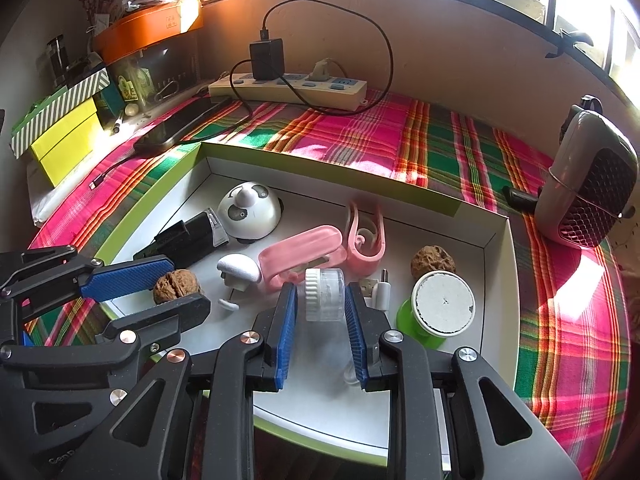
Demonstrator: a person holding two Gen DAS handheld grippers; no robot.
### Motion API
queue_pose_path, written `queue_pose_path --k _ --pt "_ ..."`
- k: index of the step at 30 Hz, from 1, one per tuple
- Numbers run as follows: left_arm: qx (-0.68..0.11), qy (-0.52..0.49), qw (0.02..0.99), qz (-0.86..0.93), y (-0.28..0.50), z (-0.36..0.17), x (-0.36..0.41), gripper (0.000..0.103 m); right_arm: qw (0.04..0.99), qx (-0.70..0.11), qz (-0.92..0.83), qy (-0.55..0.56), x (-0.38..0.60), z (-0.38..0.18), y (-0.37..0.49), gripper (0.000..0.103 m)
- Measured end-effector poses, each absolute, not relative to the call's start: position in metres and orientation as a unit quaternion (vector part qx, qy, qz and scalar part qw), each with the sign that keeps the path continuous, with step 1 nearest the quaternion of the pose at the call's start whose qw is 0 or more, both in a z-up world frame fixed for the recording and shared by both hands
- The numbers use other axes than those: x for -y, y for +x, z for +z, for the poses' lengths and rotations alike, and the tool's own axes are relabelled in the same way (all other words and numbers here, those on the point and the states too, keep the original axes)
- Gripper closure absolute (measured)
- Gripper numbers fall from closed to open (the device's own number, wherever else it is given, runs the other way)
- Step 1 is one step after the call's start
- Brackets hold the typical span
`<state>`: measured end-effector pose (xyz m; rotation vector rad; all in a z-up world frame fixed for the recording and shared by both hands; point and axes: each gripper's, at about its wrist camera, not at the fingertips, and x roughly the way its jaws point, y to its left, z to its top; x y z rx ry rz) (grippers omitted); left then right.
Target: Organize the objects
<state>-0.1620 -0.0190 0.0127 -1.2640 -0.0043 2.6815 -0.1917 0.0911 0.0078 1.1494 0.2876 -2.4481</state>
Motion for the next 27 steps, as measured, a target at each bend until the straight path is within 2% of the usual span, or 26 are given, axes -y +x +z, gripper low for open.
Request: queue_pose_path --k 3,27 --pt "0.006 -0.424 0.085 0.902 -0.160 0.014 0.020 0.072 0.205 -0.096 -0.883 0.411 -0.094 0.011 -0.188 0.068" --pt "-0.002 -0.393 0.044 0.918 -0.125 0.032 0.022 0.072 0.162 -0.065 -0.907 0.384 -0.111 0.030 -0.145 0.068"
